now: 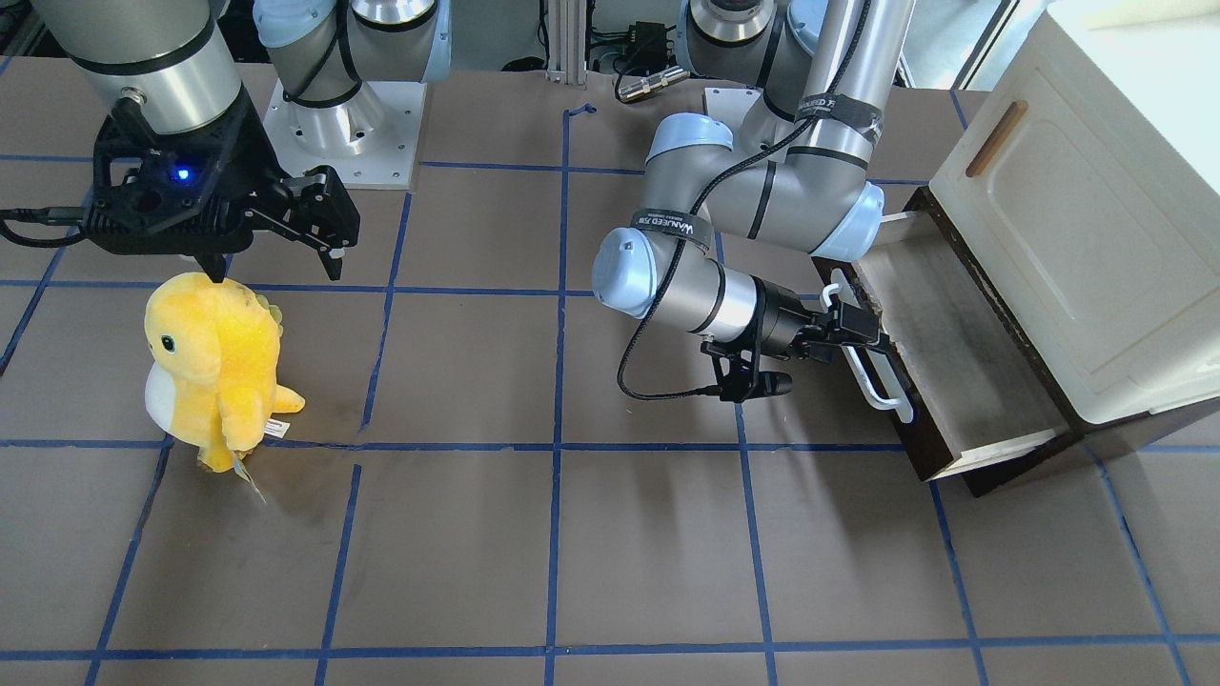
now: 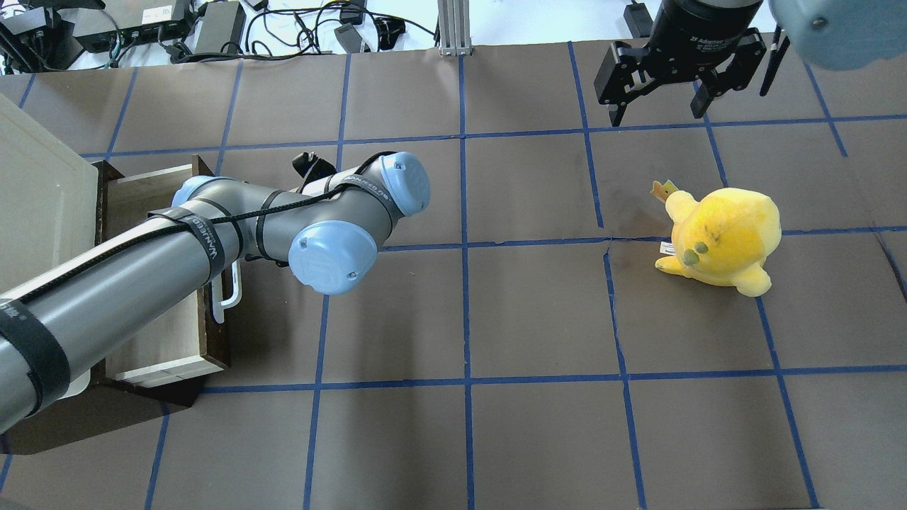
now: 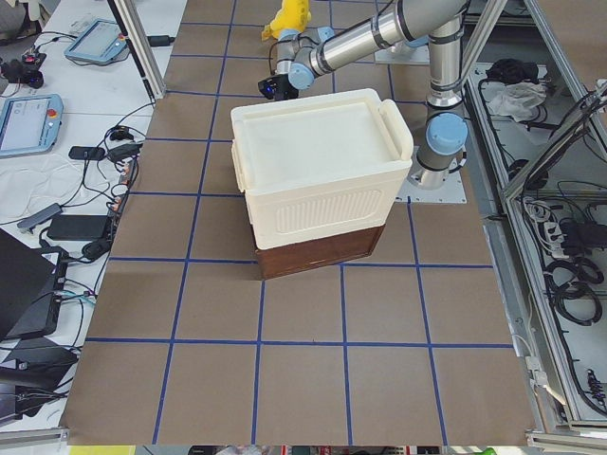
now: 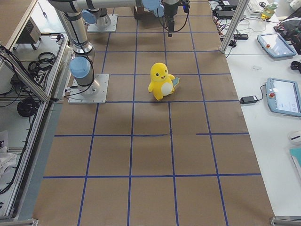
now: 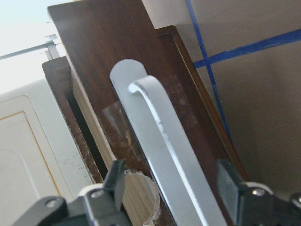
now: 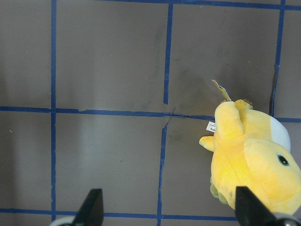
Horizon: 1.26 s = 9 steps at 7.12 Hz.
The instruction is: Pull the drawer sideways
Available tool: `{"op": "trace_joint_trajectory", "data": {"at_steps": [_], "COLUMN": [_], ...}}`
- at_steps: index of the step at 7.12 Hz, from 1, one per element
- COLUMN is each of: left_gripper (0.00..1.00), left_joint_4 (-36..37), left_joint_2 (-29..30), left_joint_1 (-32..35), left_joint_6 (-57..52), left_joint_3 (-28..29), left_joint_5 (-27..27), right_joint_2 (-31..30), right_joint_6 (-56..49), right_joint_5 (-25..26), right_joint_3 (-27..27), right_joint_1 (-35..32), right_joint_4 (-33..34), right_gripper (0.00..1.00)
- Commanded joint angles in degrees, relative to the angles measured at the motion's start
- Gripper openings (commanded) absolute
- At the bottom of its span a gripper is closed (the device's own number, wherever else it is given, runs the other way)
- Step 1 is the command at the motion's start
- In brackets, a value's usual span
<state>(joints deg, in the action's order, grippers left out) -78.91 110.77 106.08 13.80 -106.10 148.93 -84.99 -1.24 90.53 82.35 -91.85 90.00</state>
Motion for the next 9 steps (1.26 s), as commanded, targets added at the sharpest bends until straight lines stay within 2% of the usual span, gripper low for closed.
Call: {"op": "trace_joint_trajectory", "data": {"at_steps": [1,2,3,4,6,7,9], "left_gripper": [0.97,1.00,1.00,1.00,1.00,1.00,1.00], "left_joint_4": [0.34,0.42,0.60,0.60,0.51,-0.45,-2.20], "left_joint_2": [-1.25,-2.92,-4.67,-7.21,-13.01,-15.21,-20.48], "left_joint_1": [0.87,0.79,0.53,0.53,-0.08,-1.30,-3.33], "left_joint_6": [-1.14,-3.93,-5.44,-5.62,-7.38,-7.38,-7.38], "left_joint_3": [3.08,3.88,4.06,4.06,6.41,8.26,12.73], "left_joint_5": [-7.05,-15.52,-20.21,-30.88,-44.55,-50.09,-52.43], "right_joint_2": [0.00,0.00,0.00,0.00,0.00,0.00,0.00], "right_joint_6": [0.01,0.01,0.01,0.01,0.01,0.01,0.01], "right_joint_5": [0.00,0.00,0.00,0.00,0.00,0.00,0.00], "right_joint_3": [0.00,0.00,0.00,0.00,0.00,0.00,0.00], "right_joint_1": [0.00,0.00,0.00,0.00,0.00,0.00,0.00], "right_joint_4": [0.00,0.00,0.00,0.00,0.00,0.00,0.00], "right_gripper": [1.00,1.00,1.00,1.00,1.00,1.00,1.00]}}
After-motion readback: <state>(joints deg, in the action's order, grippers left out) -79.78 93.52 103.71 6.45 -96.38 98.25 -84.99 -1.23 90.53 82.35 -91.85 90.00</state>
